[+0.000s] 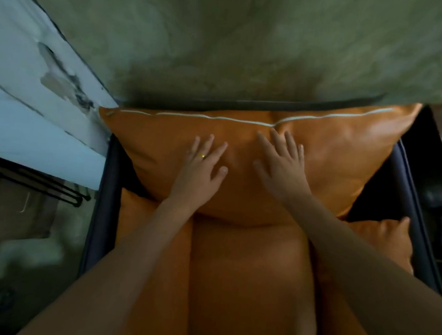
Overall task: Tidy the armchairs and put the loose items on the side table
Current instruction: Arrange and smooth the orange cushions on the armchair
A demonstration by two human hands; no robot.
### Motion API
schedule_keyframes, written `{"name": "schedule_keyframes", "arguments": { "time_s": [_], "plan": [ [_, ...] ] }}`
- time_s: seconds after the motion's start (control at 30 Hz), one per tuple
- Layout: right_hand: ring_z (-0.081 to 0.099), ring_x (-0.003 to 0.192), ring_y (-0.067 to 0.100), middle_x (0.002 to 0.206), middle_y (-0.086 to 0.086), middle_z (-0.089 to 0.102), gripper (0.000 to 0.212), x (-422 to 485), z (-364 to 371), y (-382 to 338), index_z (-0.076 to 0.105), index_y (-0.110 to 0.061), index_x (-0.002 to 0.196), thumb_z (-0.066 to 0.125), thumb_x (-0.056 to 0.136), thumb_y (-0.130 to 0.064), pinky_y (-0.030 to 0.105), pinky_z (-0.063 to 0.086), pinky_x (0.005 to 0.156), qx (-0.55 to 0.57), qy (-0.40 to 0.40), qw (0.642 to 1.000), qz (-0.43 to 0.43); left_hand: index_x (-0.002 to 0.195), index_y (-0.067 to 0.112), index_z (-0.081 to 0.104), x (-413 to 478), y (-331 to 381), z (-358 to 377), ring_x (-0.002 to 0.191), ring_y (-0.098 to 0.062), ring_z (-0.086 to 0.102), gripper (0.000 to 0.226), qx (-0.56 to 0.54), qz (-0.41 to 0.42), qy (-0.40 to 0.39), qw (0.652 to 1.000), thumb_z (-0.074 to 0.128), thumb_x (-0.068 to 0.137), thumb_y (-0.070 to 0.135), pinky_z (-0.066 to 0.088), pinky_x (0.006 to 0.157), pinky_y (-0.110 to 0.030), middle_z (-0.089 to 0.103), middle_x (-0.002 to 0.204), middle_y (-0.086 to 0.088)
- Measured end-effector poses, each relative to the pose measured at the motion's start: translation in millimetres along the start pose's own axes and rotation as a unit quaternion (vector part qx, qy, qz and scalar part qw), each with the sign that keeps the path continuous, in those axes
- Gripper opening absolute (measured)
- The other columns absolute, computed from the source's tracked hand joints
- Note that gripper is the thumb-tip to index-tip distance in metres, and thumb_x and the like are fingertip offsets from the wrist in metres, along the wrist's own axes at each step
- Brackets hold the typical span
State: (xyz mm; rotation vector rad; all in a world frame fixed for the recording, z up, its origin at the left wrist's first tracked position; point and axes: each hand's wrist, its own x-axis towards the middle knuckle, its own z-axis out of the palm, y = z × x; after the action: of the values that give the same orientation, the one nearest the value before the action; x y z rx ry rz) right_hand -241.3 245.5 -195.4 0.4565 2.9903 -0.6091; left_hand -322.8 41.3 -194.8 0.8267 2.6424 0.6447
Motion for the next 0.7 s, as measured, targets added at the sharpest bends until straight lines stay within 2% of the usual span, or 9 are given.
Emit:
{"name": "schedule_keyframes", "arguments": {
  "time_s": [0.17,0.3,0.43,0.57,0.7],
  "plan": [
    [0.003,0.155,0.029,0.166,0.0,0.02,0.058,51.9,17.8,-4.8,0.016,-0.039,0.158,0.033,0.104,-0.049,0.058,0.001,0.122,-0.02,-0.011,1.0,-0.002,0.156,0.036,0.021,50.5,-11.9,0.4,0.154,-0.021,-0.003,0.053,0.062,0.027,-0.039,0.997,0.031,0.105,0.044,0.003,0.124,-0.047,0.008,0.167,0.003],
    [0.007,0.155,0.024,0.166,-0.003,0.023,0.056,60.1,31.9,5.3,0.022,-0.037,0.157,0.019,0.104,-0.056,0.057,-0.003,0.123,-0.045,-0.013,0.999,-0.019,0.155,0.035,0.026,74.1,-17.5,14.3,0.154,-0.018,0.001,0.052,0.088,0.021,-0.011,0.996,0.023,0.105,0.047,0.001,0.123,-0.049,0.012,0.167,0.004],
    [0.009,0.155,0.021,0.165,-0.003,0.023,0.058,68.4,34.7,18.0,0.022,-0.038,0.157,0.016,0.104,-0.061,0.054,-0.004,0.124,-0.072,-0.021,0.996,-0.054,0.155,0.035,0.027,81.2,-19.2,28.0,0.154,-0.019,0.004,0.053,0.132,0.021,0.018,0.991,0.017,0.104,0.049,0.0,0.123,-0.051,0.016,0.166,0.003],
    [0.007,0.155,0.02,0.167,-0.003,0.019,0.063,76.5,21.0,39.8,0.016,-0.037,0.159,0.012,0.102,-0.065,0.049,-0.003,0.125,-0.103,-0.062,0.986,-0.119,0.155,0.036,0.025,84.4,-25.7,30.5,0.154,-0.017,0.006,0.055,0.158,0.02,0.021,0.987,0.016,0.103,0.052,0.002,0.122,-0.056,0.017,0.166,0.003],
    [0.003,0.155,0.018,0.167,-0.002,0.018,0.066,78.3,2.2,68.7,0.016,-0.035,0.159,0.011,0.1,-0.066,0.048,-0.001,0.126,-0.119,-0.079,0.981,-0.131,0.155,0.036,0.024,85.9,-30.8,28.9,0.154,-0.016,0.006,0.057,0.177,-0.004,0.021,0.984,0.019,0.102,0.057,0.001,0.119,-0.063,0.016,0.166,0.004]
  ]
}}
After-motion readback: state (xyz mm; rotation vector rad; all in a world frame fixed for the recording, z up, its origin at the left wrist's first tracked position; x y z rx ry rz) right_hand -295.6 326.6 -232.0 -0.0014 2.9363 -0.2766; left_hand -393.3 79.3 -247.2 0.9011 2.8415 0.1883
